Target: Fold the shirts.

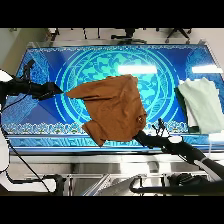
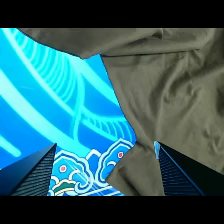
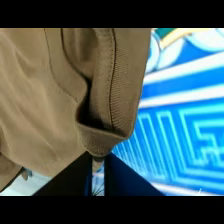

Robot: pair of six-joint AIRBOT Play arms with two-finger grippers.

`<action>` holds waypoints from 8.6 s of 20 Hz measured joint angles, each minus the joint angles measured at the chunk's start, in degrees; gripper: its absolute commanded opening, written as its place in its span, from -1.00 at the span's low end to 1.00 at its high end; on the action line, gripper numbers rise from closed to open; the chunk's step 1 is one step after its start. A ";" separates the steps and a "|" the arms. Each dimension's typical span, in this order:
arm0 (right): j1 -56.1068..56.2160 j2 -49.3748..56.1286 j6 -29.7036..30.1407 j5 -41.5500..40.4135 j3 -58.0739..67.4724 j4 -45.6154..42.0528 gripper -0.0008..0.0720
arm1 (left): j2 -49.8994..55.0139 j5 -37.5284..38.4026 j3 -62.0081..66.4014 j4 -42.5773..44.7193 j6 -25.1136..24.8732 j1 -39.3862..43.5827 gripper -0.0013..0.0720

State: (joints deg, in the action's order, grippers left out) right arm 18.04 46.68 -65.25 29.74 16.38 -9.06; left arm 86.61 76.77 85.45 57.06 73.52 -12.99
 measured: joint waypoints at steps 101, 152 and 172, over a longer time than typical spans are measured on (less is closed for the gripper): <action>-36.92 11.15 -2.60 48.00 85.59 -9.86 -0.92 | -30.45 -15.32 7.63 -13.55 -7.06 -1.16 -0.93; -44.15 1.51 -1.60 45.68 19.58 -36.22 0.06 | 4.55 -5.14 -22.29 4.02 -5.42 -2.99 0.63; -28.44 6.62 5.20 27.21 12.41 -23.80 -0.92 | 9.94 1.33 -13.38 2.49 -6.27 1.36 -0.93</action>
State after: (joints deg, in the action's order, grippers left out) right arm -10.39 53.30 -60.05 56.95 28.80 -32.86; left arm 96.55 78.11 72.07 59.55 67.24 -11.64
